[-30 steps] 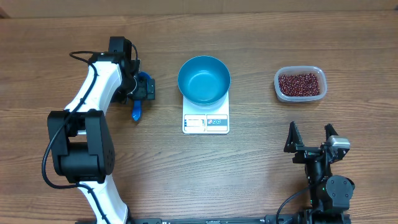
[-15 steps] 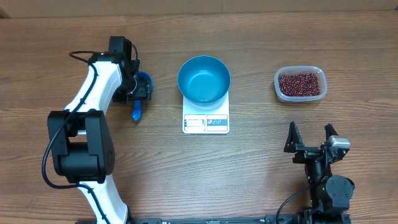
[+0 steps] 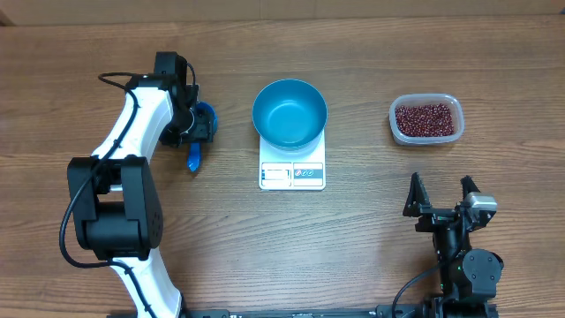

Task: Scoop item into bowl and weigh 150g on scale
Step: 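Lower the left gripper and close it on the blue scoop handle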

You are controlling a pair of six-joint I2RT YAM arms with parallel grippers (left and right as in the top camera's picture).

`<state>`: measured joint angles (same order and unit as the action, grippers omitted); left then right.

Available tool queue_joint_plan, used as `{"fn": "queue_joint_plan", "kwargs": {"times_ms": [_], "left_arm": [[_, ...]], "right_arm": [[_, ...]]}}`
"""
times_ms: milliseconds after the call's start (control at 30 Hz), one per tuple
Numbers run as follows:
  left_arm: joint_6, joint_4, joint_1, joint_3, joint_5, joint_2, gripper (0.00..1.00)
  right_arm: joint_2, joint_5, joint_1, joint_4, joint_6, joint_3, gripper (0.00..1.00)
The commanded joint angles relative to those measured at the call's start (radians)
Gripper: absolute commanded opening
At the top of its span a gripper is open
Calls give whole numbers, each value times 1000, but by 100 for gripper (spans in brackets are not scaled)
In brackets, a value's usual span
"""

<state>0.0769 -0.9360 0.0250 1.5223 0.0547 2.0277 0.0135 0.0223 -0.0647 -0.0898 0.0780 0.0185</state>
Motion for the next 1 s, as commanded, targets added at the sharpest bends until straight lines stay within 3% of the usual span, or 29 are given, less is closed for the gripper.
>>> {"fn": "queue_joint_plan", "kwargs": {"times_ms": [0,967], "left_arm": [[6,-2,12,-14,-2,13,65],[35,-8,28,-24,-14,13,73]], "right_arm": [[-11,2,-3,6,-4,-11,100],[-11,2,-3,6,-4,-11,100]]}}
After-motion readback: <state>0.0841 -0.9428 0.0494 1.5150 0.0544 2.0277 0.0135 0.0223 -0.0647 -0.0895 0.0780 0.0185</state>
